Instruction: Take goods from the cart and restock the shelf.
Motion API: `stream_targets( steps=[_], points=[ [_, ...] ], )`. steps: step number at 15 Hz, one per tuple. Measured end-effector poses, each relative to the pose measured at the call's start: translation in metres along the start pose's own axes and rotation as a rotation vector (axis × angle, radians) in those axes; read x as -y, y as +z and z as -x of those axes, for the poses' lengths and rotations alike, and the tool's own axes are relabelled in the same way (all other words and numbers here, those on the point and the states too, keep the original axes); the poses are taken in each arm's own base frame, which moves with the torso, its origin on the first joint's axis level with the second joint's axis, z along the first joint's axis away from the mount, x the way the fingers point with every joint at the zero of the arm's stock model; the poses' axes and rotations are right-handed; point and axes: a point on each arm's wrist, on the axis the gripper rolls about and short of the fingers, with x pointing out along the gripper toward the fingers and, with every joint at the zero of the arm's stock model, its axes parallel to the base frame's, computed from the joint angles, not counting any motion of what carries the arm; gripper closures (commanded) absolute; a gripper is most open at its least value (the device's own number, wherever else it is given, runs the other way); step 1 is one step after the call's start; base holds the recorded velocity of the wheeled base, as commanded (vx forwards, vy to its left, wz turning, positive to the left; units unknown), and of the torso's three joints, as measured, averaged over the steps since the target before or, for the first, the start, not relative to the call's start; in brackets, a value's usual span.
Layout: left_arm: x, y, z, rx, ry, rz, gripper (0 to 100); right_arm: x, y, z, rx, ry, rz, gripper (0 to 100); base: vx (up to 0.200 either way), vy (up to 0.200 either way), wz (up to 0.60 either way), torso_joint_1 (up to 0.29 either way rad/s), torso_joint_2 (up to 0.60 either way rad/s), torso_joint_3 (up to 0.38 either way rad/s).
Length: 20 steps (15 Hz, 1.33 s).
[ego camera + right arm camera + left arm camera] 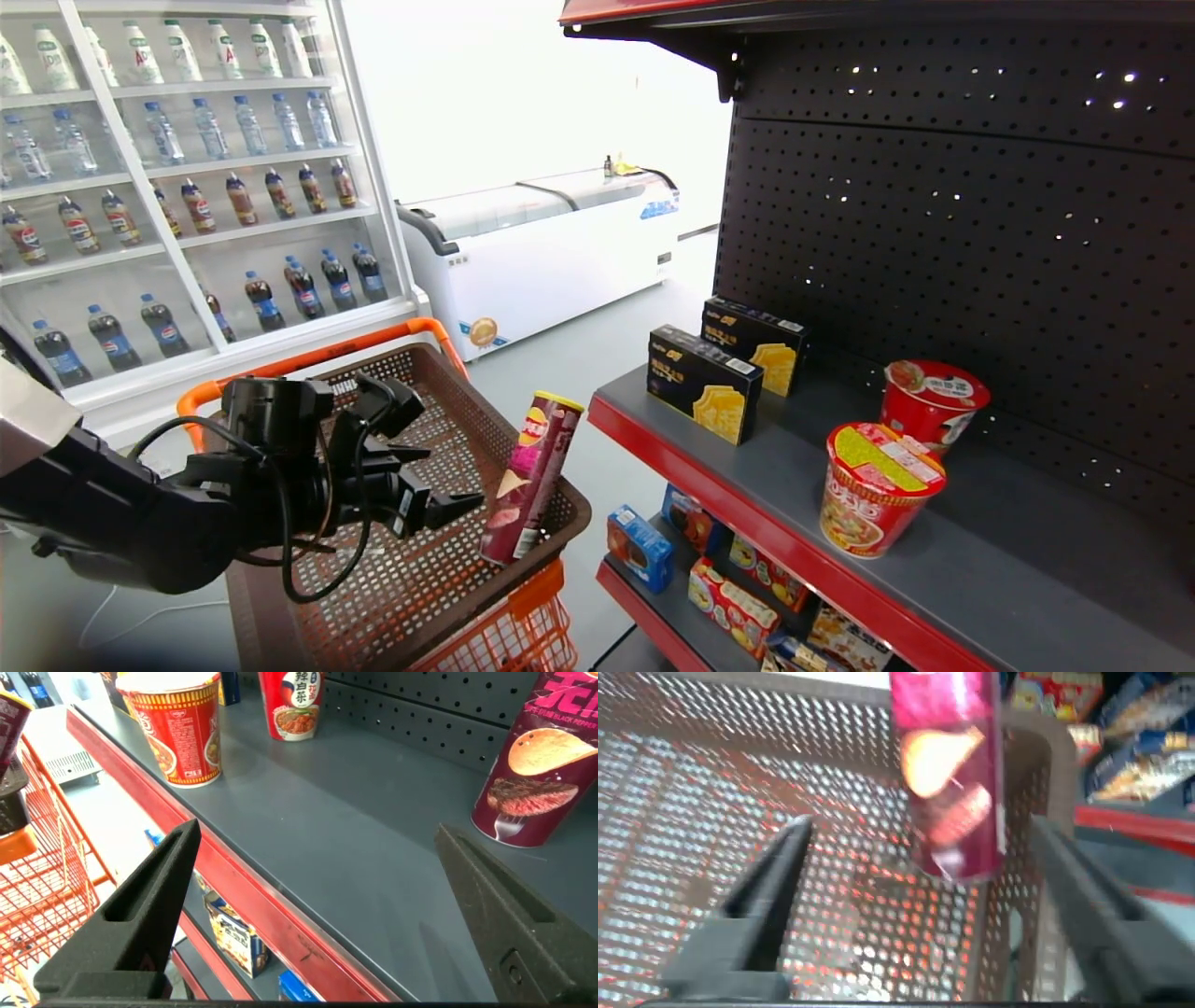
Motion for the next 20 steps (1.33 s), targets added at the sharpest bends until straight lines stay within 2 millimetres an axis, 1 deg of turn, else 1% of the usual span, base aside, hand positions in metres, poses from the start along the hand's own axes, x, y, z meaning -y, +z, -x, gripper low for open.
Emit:
stream_targets(
  steps=[1,2,4,7,9,11,14,20],
  points=[
    [-0.004,0.008,-0.001,-0.010,0.014,0.012,0,0.000,0.000,0.000,0.000,0.000,0.000,0,0.000,0.000,0.00,0.000,0.00,0.000],
    [-0.007,0.013,-0.002,-0.067,0.035,0.042,0,0.000,0.000,0.000,0.000,0.000,0.000,0,0.000,0.000,0.00,0.000,0.00,0.000],
    [-0.011,0.025,-0.003,-0.121,0.072,0.077,0,0.000,0.000,0.000,0.000,0.000,0.000,0,0.000,0.000,0.00,0.000,0.00,0.000],
    [-0.015,0.053,-0.005,-0.084,0.113,0.145,0,0.000,0.000,0.000,0.000,0.000,0.000,0,0.000,0.000,0.00,0.000,0.00,0.000],
    [-0.011,0.076,-0.010,-0.040,0.123,0.170,0,0.000,0.000,0.000,0.000,0.000,0.000,0,0.000,0.000,0.00,0.000,0.00,0.000],
    [0.000,0.086,-0.022,-0.053,0.108,0.183,0,0.000,0.000,0.000,0.000,0.000,0.000,0,0.000,0.000,0.00,0.000,0.00,0.000],
    [0.015,0.089,-0.042,-0.073,0.075,0.204,0,0.000,0.000,0.000,0.000,0.000,0.000,0,0.000,0.000,0.00,0.000,0.00,0.000],
    [0.027,0.072,-0.075,-0.147,0.064,0.204,0,0.000,0.000,0.000,0.000,0.000,0.000,0,0.000,0.000,0.00,0.000,0.00,0.000]
  ],
)
